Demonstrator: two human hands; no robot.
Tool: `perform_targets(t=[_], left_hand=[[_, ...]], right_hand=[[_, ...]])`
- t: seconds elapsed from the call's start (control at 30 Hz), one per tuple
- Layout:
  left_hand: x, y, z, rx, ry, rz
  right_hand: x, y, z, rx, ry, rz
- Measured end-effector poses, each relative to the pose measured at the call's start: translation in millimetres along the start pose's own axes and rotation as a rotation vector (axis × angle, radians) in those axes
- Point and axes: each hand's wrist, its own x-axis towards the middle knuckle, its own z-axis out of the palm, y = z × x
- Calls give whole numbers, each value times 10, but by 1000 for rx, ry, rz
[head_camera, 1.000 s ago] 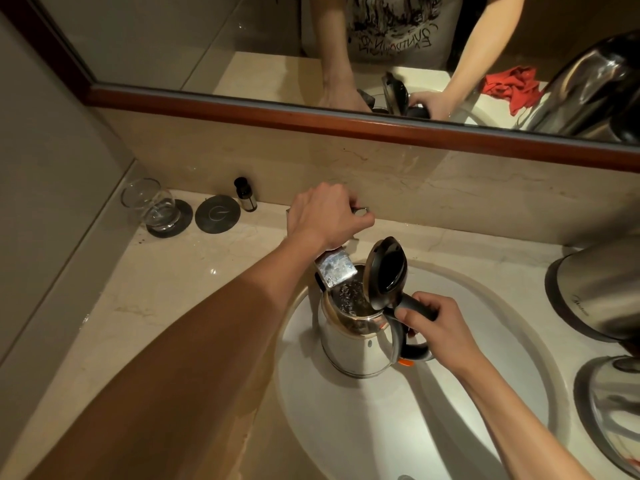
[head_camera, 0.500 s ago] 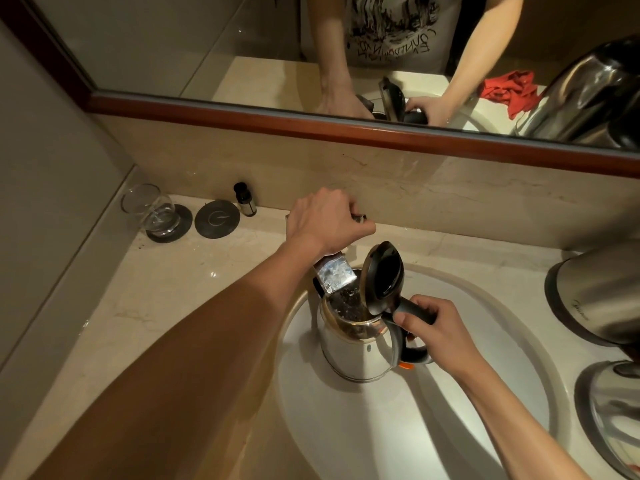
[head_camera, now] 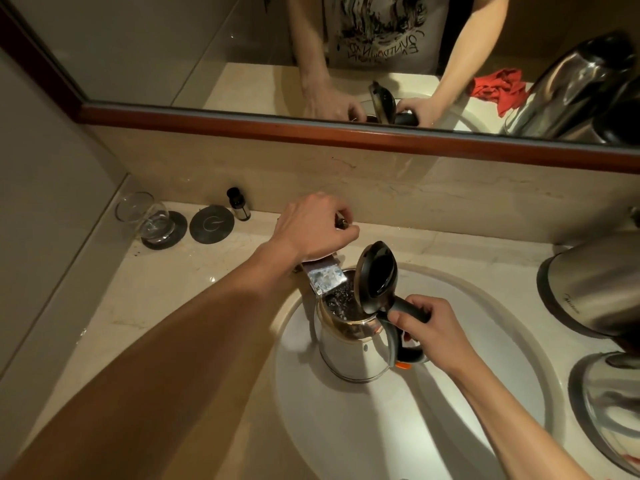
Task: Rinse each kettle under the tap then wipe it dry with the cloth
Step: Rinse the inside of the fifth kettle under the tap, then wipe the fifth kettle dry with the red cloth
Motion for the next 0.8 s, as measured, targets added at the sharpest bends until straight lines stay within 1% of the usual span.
perform_targets(t=[0.07, 0.13, 0.2, 0.33, 0.4, 0.5, 0.57, 0.67, 0.8], left_hand=[[-74, -16, -56, -86, -26, 47], [-232, 20, -128, -246, 0, 89], [-450, 101, -150, -333, -7, 123], [-780, 288, 40, -241, -93, 253], [-827, 332, 141, -172, -78, 320], [-829, 367, 167, -89, -32, 346], [-835, 407, 158, -42, -36, 372], [-876, 551, 146, -89, -62, 394], [-906, 858, 154, -209, -17, 432]], right_hand=[[-27, 16, -2, 12, 13, 20], [-64, 18, 4, 19, 23, 48], [-101, 11, 19, 11, 30, 65], [-142, 11, 48, 6, 70, 75], [-186, 16, 68, 35, 106, 109], [-290, 65, 76, 133, 129, 141], [-394, 92, 5, 167, 141, 157], [-599, 81, -161, 188, 154, 175], [-930, -47, -428, 269, 208, 184]])
